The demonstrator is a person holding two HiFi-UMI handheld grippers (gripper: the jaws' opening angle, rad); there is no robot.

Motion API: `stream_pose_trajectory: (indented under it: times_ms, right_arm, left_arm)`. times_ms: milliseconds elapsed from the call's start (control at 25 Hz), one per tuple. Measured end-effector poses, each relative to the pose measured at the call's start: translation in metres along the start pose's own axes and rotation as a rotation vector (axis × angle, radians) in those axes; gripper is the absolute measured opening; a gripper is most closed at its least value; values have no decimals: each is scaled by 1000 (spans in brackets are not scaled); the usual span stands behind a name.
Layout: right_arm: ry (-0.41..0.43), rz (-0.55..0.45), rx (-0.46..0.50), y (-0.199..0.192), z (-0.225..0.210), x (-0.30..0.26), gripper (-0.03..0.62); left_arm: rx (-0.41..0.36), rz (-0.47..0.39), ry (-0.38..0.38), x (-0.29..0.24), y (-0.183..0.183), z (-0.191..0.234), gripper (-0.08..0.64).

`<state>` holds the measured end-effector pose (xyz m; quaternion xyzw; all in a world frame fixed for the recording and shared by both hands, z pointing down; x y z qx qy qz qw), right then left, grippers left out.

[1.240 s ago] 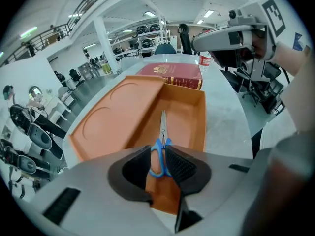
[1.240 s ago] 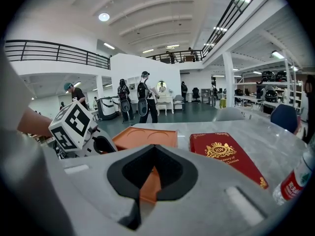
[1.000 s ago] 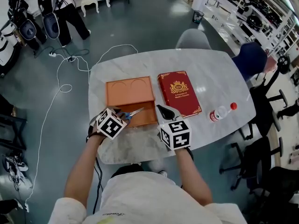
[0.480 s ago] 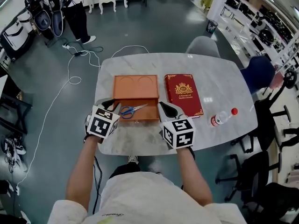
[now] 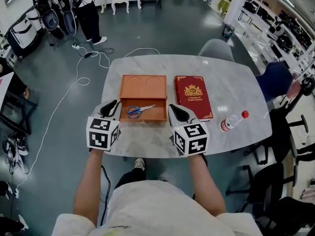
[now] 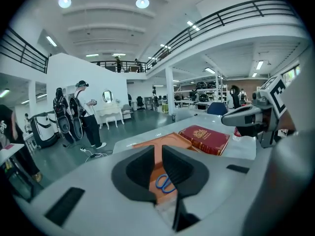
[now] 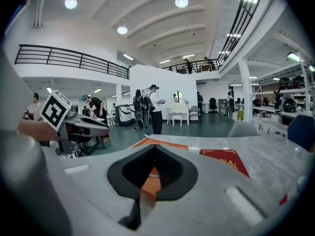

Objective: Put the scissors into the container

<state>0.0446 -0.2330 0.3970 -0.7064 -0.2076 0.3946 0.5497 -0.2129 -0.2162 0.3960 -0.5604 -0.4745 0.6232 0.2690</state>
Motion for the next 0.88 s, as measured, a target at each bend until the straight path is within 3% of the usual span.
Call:
stream_pose_trajectory:
  times_ms: [400,880]
  right_arm:
    - [6,-6,11,-5,-4,26,3]
    - [15,-2,28,-6,-6,36,3]
  left_arm:
    - [53,-38,30,20,-3,-20,41]
    - [45,-46,45,25,-4,-31,41]
Point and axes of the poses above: the fingertips, and each gripper's own axes: x backward along the fingers, z to its left, y out of its top, the point moved 8 cm from there along x, backward along the fingers
